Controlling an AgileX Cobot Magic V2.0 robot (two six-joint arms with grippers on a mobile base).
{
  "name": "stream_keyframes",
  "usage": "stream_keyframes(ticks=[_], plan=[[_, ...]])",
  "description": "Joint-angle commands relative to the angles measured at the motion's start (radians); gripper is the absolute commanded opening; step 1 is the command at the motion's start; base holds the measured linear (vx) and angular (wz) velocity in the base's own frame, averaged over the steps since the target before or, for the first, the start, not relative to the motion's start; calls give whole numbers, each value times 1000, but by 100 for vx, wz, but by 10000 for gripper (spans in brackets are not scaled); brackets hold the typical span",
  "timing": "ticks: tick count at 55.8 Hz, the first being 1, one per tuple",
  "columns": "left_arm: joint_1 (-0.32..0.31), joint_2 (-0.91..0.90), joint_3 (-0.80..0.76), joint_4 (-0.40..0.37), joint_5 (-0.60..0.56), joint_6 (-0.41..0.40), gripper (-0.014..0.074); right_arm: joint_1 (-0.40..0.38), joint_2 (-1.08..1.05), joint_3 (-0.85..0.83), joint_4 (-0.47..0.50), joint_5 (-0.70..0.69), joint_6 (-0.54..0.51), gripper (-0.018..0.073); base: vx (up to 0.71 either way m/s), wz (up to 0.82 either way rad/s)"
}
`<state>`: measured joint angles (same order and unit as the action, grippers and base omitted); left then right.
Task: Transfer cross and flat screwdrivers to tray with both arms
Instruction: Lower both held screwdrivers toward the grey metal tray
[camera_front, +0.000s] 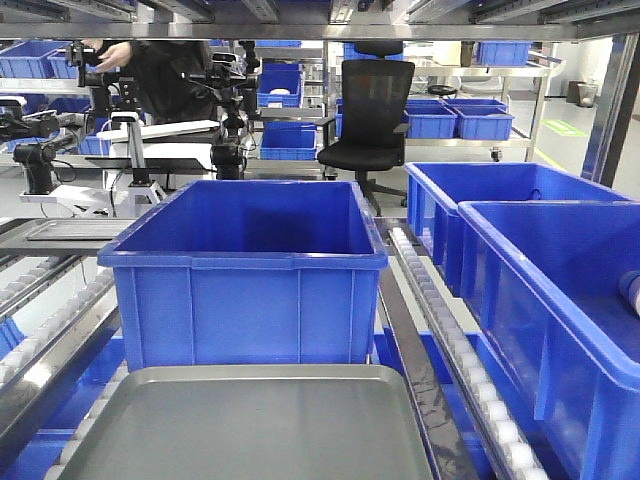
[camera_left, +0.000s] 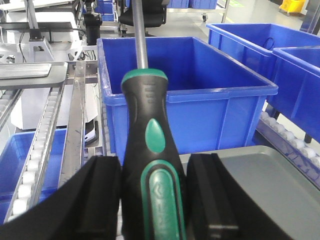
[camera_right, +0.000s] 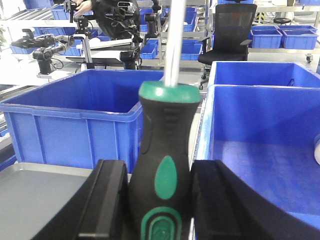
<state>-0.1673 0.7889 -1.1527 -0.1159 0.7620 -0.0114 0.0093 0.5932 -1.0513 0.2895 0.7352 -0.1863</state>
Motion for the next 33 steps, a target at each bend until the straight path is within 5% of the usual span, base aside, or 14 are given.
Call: stream_keyframes(ticks=[1,33], plan=[[-4,2,-29,-13,-91,-1,-6,0,7,-27,13,-90,-4,-8,0,0],[-4,2,-29,-25,-89,-2,-6,0,7,-27,46,-104,-4,-8,0,0]])
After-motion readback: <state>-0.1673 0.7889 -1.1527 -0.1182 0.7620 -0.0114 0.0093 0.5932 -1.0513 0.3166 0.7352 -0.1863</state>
